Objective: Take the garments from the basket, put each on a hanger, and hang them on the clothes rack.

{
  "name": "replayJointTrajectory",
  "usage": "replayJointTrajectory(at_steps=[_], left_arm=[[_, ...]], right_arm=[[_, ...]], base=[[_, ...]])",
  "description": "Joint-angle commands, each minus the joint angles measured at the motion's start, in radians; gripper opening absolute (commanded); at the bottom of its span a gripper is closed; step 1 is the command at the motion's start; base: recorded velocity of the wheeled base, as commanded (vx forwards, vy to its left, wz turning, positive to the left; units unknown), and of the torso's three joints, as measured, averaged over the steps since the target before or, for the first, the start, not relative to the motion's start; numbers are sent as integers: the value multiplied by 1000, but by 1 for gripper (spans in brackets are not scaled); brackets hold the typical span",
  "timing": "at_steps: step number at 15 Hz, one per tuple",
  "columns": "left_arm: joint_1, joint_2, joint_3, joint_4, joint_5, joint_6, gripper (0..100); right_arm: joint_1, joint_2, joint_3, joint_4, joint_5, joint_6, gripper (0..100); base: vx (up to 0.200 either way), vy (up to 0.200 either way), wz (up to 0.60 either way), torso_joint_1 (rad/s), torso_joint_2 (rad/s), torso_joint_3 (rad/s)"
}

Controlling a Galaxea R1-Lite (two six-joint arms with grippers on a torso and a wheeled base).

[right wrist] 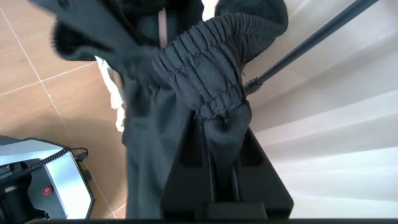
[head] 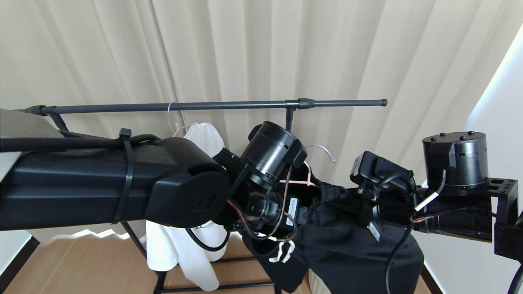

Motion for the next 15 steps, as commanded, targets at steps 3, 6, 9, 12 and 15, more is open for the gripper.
replayJointTrajectory(at_steps=[3,6,9,12,15], left_arm=[[-14,-27,11,-1,1,0,100],[-18,-81,51,-7,1,5,100],[-15,-140,100,-19,1,12,100],[-11,-156,115,-19,1,12,100],[-8,-210,134,-19,1,28,100]], right_arm=[[0,6,-2,0,1,1,0],[0,1,-1,-2,3,1,0],[0,8,22,-65,32,1,0],[0,4,33,-85,32,1,0],[0,4,36,-85,39,1,0]], base=[[0,0,0,0,0,0],[0,0,0,0,0,0],[0,0,0,0,0,0],[0,0,0,0,0,0],[0,0,0,0,0,0]])
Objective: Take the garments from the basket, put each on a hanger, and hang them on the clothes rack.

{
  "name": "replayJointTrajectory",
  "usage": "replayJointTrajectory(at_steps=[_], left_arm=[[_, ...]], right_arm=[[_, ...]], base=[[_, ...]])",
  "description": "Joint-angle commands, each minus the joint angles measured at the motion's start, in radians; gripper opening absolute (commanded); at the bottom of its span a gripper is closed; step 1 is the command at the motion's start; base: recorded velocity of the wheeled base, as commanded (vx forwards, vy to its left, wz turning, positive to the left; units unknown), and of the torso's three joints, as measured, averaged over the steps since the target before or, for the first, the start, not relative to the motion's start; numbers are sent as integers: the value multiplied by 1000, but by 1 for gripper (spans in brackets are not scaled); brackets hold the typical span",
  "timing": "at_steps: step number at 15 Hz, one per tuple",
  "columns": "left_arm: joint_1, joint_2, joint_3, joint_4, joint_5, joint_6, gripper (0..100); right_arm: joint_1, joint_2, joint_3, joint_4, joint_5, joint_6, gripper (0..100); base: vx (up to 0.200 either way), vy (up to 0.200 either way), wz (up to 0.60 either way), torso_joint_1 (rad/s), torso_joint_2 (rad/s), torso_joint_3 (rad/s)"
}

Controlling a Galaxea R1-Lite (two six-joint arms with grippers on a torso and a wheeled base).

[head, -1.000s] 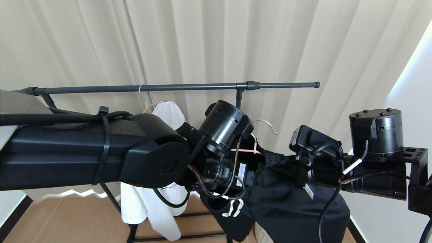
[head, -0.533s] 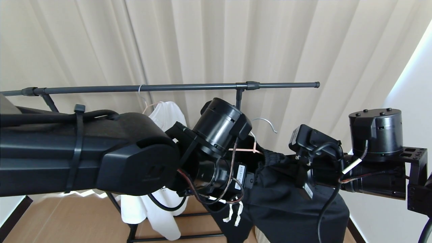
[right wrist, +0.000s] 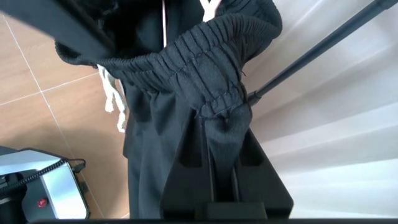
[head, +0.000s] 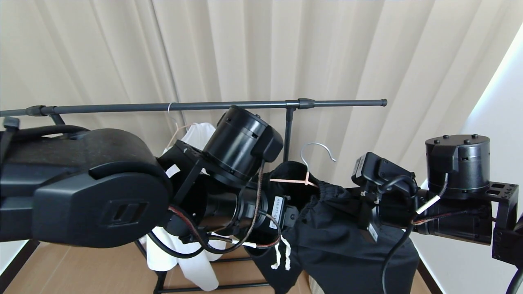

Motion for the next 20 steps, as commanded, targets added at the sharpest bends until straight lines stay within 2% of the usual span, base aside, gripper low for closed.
replayJointTrajectory(at_steps=[1,3,7,10,11,12,13,14,15,17,18,20], left_arm=[[9,-52,19,0,0,18,100],[9,-58,22,0,0,24,100],[64,-167,62,-11,-1,129,100],[179,-233,57,-12,-18,322,100],[217,-242,57,-12,-55,403,100],[233,-244,59,-11,-81,437,100],[279,-245,60,-11,-182,563,100],[279,-245,60,-11,-182,563,100],[326,-242,57,-11,-339,716,100],[392,-238,56,-3,-541,903,100],[417,-233,56,-3,-615,968,100],[438,-196,59,0,-658,1103,100]], right_arm=[[0,0,1,-1,1,-1,0],[0,0,1,-1,1,-1,0],[0,-9,6,-2,54,1,0],[0,-37,32,-33,104,1,0],[0,-38,46,-62,130,1,0],[-1,-38,50,-76,140,1,0],[0,-38,69,-108,159,1,0],[0,-38,69,-108,159,1,0],[0,-44,84,-128,187,1,0],[-1,-58,92,-132,235,1,0],[-1,-64,95,-131,251,1,0],[-1,-66,96,-132,258,1,0]], base=[[0,0,0,0,0,0],[0,0,0,0,0,0],[0,0,0,0,0,0],[0,0,0,0,0,0],[0,0,0,0,0,0],[0,0,0,0,0,0],[0,0,0,0,0,0],[0,0,0,0,0,0],[0,0,0,0,0,0],[0,0,0,0,0,0],[0,0,0,0,0,0],[0,0,0,0,0,0]])
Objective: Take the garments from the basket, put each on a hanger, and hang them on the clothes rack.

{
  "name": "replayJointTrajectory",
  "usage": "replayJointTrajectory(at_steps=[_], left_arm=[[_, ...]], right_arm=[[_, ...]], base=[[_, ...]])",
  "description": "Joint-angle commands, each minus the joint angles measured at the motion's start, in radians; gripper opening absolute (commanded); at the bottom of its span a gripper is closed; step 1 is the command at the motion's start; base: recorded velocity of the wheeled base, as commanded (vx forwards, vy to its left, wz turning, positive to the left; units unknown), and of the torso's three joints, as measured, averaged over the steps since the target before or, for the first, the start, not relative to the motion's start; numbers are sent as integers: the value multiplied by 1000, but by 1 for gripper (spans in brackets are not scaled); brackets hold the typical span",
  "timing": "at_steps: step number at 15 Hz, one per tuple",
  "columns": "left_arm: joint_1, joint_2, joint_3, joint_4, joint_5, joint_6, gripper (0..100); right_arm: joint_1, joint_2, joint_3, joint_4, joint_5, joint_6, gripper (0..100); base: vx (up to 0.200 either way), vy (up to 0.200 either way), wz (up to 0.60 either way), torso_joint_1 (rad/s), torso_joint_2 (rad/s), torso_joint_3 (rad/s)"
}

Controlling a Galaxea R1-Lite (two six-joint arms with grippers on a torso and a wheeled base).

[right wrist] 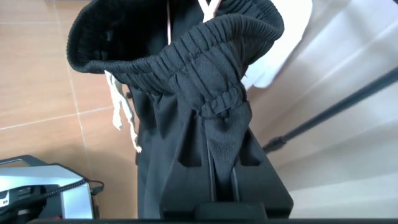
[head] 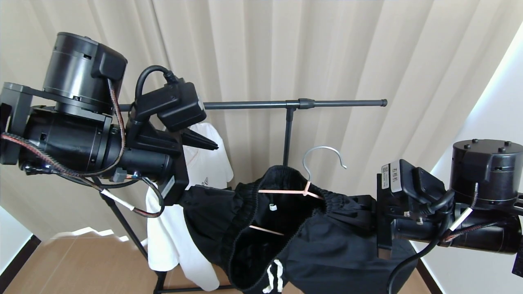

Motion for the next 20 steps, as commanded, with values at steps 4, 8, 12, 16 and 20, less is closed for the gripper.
replayJointTrajectory(at_steps=[4,8,12,16,20], left_arm=[[17,81,-7,43,-114,196,100],[-29,161,-12,42,-226,205,100],[-35,193,-17,34,-227,203,100],[-52,202,-15,34,-227,193,100],[-69,210,-10,34,-227,179,100]], right_arm=[[0,-4,2,0,10,0,0],[0,-9,8,0,38,0,0],[0,-33,19,1,47,0,0],[3,-50,31,0,56,0,0],[22,-50,32,0,56,0,0]], base=[[0,0,0,0,0,0],[0,0,0,0,0,0],[0,0,0,0,0,0],[0,0,0,0,0,0],[0,0,0,0,0,0]])
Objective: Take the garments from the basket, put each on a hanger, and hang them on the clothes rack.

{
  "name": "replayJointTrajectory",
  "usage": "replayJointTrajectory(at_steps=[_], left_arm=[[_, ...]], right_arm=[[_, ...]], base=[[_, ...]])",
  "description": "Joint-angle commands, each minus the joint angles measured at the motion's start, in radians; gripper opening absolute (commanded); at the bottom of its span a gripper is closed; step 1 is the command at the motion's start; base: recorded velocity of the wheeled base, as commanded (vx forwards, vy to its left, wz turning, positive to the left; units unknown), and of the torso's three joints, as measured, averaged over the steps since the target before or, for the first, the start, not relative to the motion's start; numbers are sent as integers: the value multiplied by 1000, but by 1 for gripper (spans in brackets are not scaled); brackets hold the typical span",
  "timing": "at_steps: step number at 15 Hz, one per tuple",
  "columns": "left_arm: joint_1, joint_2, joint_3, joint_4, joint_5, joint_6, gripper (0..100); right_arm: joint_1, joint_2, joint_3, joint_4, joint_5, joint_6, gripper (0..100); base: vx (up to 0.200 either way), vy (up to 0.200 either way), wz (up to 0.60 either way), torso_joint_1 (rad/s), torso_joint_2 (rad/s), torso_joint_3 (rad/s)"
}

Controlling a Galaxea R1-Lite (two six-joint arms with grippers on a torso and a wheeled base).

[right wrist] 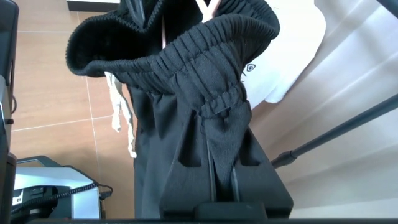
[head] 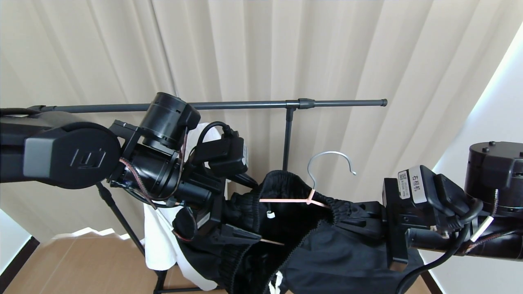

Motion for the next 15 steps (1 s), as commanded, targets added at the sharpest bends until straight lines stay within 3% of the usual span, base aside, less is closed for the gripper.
replayJointTrajectory(at_steps=[1,6,7,15], left_arm=[[-9,14,2,0,0,-1,100],[-9,16,3,-2,-2,-1,100],[-9,16,3,0,-2,-1,0],[-16,-7,14,0,-12,-7,0]], right_arm=[[11,-2,-1,-2,1,-1,0],[12,-33,7,-2,13,-1,0],[12,-31,7,-1,13,-1,0],[11,-14,-6,-1,8,-1,0]], base=[[0,0,0,0,0,0],[0,0,0,0,0,0],[0,0,0,0,0,0],[0,0,0,0,0,0]])
